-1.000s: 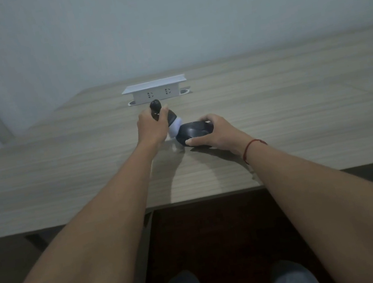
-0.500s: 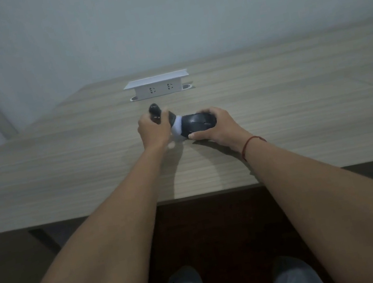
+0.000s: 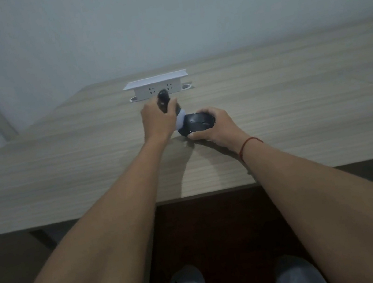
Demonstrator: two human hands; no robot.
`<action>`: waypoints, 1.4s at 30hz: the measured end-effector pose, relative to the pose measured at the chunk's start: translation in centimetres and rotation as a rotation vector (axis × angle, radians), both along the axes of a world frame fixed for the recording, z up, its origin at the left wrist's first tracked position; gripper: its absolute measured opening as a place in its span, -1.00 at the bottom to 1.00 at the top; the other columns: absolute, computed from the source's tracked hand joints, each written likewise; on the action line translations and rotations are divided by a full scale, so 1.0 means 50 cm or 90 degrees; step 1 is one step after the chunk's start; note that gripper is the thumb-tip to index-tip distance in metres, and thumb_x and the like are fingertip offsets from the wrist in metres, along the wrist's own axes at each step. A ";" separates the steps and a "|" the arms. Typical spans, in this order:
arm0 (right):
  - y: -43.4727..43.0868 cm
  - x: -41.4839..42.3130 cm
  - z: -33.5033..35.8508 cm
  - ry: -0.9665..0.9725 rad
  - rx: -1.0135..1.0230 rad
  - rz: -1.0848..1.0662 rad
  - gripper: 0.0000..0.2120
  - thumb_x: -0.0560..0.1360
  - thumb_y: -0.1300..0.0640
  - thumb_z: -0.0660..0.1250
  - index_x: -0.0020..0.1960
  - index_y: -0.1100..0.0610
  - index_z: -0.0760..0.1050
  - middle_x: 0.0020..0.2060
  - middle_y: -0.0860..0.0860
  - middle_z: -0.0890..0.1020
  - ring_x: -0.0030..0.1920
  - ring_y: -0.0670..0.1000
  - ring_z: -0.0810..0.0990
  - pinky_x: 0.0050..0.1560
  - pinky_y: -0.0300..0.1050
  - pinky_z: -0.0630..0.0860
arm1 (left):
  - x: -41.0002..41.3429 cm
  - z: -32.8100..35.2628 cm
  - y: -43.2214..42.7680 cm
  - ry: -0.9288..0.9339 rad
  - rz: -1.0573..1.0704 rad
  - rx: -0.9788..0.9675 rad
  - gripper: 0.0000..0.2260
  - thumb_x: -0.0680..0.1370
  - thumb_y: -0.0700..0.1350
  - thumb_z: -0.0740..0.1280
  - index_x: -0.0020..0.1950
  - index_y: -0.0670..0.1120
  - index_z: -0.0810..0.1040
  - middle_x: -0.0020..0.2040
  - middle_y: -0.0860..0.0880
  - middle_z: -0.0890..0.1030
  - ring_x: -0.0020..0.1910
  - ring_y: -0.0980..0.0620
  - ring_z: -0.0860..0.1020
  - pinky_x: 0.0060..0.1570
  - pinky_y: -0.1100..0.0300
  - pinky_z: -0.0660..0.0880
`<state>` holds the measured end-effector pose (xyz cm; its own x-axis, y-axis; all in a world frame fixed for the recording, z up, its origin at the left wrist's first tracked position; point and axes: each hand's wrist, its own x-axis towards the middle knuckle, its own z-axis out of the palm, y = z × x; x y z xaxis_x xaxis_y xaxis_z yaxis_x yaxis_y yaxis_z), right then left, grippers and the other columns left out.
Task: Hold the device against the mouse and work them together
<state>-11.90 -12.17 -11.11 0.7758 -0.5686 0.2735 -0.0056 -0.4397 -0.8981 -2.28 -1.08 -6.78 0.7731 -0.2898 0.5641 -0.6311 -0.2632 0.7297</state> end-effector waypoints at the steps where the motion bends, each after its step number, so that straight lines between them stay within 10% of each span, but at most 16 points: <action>1: 0.002 0.000 0.001 -0.005 0.002 0.000 -0.39 0.21 0.17 0.63 0.20 0.13 0.48 0.13 0.04 0.57 0.09 0.04 0.55 0.13 -0.09 0.54 | -0.011 0.008 -0.004 -0.017 -0.041 -0.020 -0.77 0.52 -0.05 0.36 -0.09 -0.23 0.61 -0.18 -0.08 0.62 -0.18 -0.01 0.58 -0.17 0.21 0.47; 27: 0.015 -0.007 -0.001 -0.032 -0.015 -0.026 -0.41 0.20 0.24 0.62 0.16 0.10 0.48 0.08 -0.01 0.52 0.07 0.00 0.50 -0.18 -0.41 0.38 | 0.000 -0.031 -0.002 0.080 0.068 -0.009 -0.71 0.53 -0.03 0.35 0.06 -0.25 0.58 -0.01 -0.15 0.64 -0.06 -0.08 0.61 -0.05 0.18 0.52; 36: 0.017 0.002 -0.004 -0.092 -0.016 -0.030 -0.54 0.29 0.16 0.59 0.11 0.05 0.47 0.07 0.02 0.57 0.05 0.01 0.56 0.01 -0.21 0.50 | -0.007 0.023 -0.017 0.114 -0.009 -0.134 -0.74 0.52 -0.04 0.36 -0.01 -0.24 0.61 -0.10 -0.11 0.67 -0.13 0.02 0.60 -0.15 0.26 0.47; 42: 0.019 -0.004 0.004 -0.058 0.002 -0.017 -0.46 0.30 0.18 0.58 0.21 0.16 0.48 0.07 0.00 0.58 0.08 -0.01 0.57 0.05 -0.24 0.48 | -0.011 0.013 -0.031 -0.006 0.016 0.061 -0.74 0.56 -0.02 0.32 0.06 -0.20 0.58 -0.05 -0.12 0.62 -0.08 -0.04 0.57 -0.11 0.18 0.46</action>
<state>-12.13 -11.24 -10.93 0.7327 -0.5897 0.3398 0.0642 -0.4372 -0.8971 -2.84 -2.60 -6.11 0.7754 -0.3235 0.5423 -0.6304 -0.3469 0.6944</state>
